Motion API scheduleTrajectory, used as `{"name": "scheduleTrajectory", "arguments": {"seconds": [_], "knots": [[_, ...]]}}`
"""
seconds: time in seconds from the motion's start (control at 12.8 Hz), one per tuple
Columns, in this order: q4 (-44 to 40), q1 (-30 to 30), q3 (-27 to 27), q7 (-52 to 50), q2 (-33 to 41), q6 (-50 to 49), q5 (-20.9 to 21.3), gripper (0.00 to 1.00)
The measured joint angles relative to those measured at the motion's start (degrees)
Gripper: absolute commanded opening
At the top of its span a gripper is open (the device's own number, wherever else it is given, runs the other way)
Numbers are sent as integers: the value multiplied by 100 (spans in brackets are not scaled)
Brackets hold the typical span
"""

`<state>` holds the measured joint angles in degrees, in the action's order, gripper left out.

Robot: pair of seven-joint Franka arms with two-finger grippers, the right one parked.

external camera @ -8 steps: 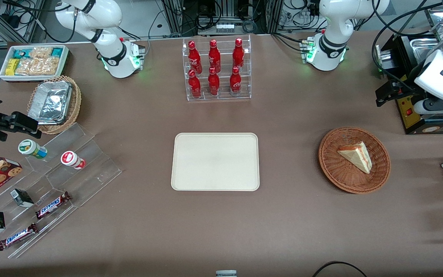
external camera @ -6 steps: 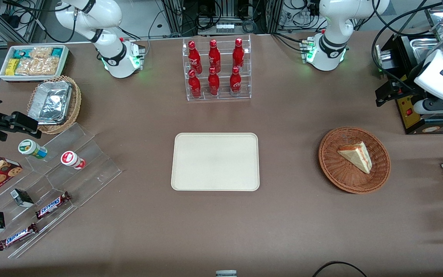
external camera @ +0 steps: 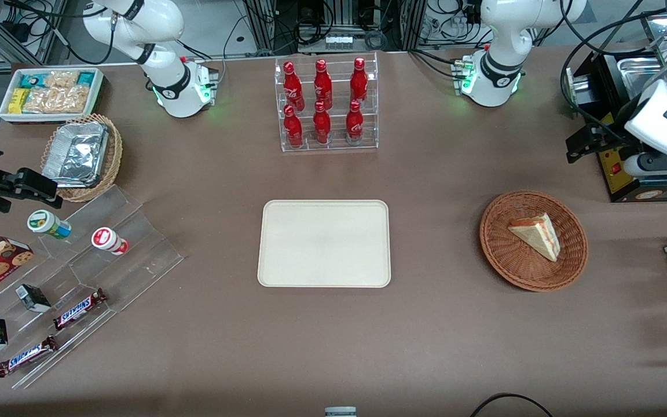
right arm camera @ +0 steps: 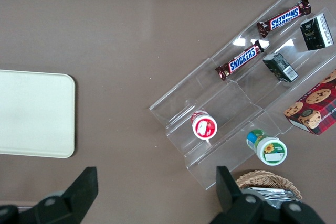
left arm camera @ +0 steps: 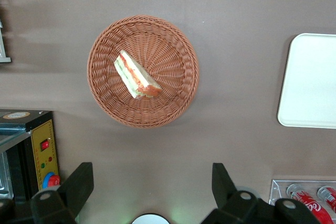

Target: Place sandwich from basket to tray

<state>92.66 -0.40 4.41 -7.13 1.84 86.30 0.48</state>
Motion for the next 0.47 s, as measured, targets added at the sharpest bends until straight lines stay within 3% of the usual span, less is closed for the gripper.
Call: {"name": "scheduleTrajectory", "arguments": {"seconds": [0.47], "knots": [[129,26,-471,-513,-592,317,13,100]]}}
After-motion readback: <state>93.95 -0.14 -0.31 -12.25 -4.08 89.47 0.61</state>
